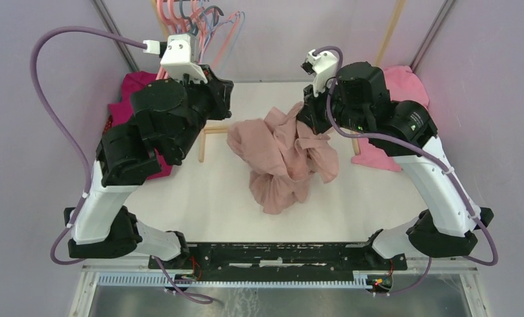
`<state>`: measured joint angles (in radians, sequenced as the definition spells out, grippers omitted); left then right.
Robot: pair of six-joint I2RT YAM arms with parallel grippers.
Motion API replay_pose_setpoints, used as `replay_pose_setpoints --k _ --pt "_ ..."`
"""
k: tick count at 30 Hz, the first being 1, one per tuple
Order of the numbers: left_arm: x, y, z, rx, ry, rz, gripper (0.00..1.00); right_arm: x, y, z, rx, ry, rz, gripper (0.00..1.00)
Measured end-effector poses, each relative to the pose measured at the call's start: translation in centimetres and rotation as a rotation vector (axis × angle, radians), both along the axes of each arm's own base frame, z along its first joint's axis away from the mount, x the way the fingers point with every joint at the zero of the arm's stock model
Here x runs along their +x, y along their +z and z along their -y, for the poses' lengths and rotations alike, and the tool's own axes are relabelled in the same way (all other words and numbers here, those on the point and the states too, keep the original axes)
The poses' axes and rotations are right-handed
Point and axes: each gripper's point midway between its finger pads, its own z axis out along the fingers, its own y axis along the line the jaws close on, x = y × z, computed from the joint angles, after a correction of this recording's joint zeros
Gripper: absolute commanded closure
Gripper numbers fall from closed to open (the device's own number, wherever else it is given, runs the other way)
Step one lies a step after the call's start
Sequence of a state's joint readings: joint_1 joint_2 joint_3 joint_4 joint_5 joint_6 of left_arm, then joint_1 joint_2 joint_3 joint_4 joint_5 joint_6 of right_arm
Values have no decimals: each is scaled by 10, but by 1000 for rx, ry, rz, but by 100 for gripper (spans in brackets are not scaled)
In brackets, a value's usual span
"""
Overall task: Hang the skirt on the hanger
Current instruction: Adjust the skirt at the center of the board.
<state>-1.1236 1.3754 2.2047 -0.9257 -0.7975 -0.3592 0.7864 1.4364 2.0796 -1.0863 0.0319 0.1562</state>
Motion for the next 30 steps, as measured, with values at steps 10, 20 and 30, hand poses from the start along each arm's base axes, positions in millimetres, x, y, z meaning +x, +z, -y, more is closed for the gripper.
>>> replay_pose_setpoints --k 10,20,30 --pt "22 -47 -5 154 58 -53 73 2 -6 21 -60 -59 1 99" --pt "27 -230 48 376 -109 -317 60 -29 -40 55 -69 -67 -15 99" --pt "33 -313 43 237 -185 -412 66 -83 -234 78 -132 -120 -374 74"
